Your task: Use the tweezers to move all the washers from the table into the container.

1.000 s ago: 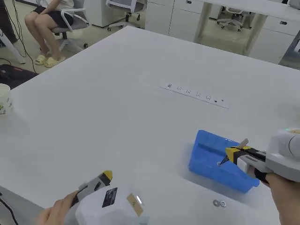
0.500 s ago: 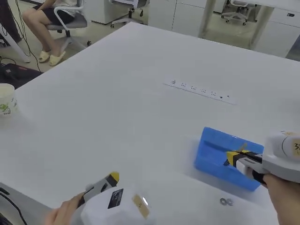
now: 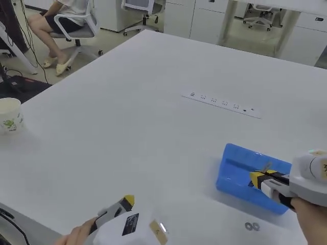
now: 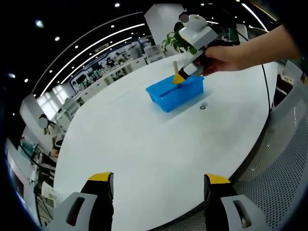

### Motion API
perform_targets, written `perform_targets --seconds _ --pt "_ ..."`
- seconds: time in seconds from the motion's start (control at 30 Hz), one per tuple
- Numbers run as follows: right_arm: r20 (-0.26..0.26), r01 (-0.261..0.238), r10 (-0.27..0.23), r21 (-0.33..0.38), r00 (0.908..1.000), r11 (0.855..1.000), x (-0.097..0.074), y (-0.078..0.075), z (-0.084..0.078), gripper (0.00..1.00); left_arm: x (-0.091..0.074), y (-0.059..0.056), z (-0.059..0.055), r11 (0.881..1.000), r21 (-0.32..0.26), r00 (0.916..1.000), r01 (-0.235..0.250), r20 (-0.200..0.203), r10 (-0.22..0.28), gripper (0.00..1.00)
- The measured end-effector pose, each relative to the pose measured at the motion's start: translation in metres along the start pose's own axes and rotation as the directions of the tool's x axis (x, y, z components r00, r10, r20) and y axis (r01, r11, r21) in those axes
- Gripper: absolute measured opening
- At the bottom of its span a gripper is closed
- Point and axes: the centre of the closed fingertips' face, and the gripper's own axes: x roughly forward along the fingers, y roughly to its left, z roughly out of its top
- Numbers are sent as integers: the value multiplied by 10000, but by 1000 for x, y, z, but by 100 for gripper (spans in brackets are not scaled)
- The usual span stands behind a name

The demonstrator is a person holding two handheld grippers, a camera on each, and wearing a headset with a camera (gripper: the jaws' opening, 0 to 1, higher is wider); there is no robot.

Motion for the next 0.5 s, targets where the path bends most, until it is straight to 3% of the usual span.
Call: perform_targets --seconds 0.2,0.5 --pt "-92 67 -67 41 9999 10000 0 -3 0 2 -1 -2 1 9999 -62 9999 137 39 -136 78" --pt "461 280 -283 74 9985 9996 -12 -7 17 3 -1 -5 3 9996 41 9996 277 104 -277 78"
